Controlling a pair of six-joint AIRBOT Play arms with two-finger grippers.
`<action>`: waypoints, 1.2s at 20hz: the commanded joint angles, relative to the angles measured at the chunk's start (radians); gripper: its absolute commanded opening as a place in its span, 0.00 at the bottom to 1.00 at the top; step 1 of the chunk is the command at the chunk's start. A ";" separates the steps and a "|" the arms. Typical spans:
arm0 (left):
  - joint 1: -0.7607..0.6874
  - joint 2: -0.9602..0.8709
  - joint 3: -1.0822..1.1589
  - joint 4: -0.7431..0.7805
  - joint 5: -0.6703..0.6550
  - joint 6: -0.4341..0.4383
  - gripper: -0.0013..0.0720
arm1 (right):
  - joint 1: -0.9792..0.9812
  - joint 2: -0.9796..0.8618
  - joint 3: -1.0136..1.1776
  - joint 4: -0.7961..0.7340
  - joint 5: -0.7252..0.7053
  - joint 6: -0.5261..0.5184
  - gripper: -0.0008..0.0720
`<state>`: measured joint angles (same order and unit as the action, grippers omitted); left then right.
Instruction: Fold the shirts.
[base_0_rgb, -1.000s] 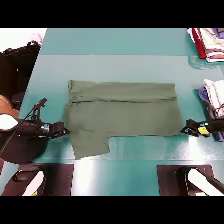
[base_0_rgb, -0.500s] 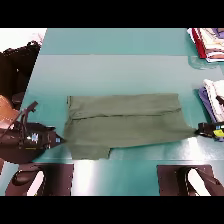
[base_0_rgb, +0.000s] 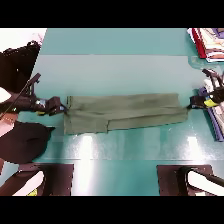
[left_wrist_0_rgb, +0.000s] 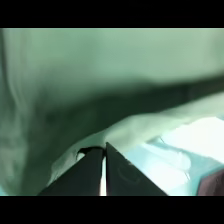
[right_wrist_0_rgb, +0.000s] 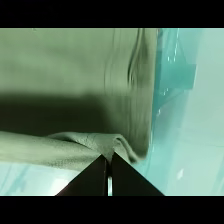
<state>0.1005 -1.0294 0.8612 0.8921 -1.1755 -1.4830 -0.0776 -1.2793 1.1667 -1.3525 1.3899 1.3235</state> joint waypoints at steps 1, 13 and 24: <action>0.001 -0.201 0.124 -0.007 0.092 0.025 0.05 | 0.021 -0.160 0.150 0.000 0.002 0.031 0.03; 0.001 -0.326 0.224 -0.103 0.168 0.026 0.74 | -0.101 -0.378 0.335 0.334 0.016 0.001 0.61; -0.136 -0.325 0.223 -0.142 0.092 0.077 0.05 | -0.293 -0.423 0.065 0.473 0.097 -0.170 0.84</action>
<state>0.0322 -1.3544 1.0832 0.7540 -1.1099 -1.4120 -0.3416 -1.6775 1.2976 -0.9558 1.4952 1.2007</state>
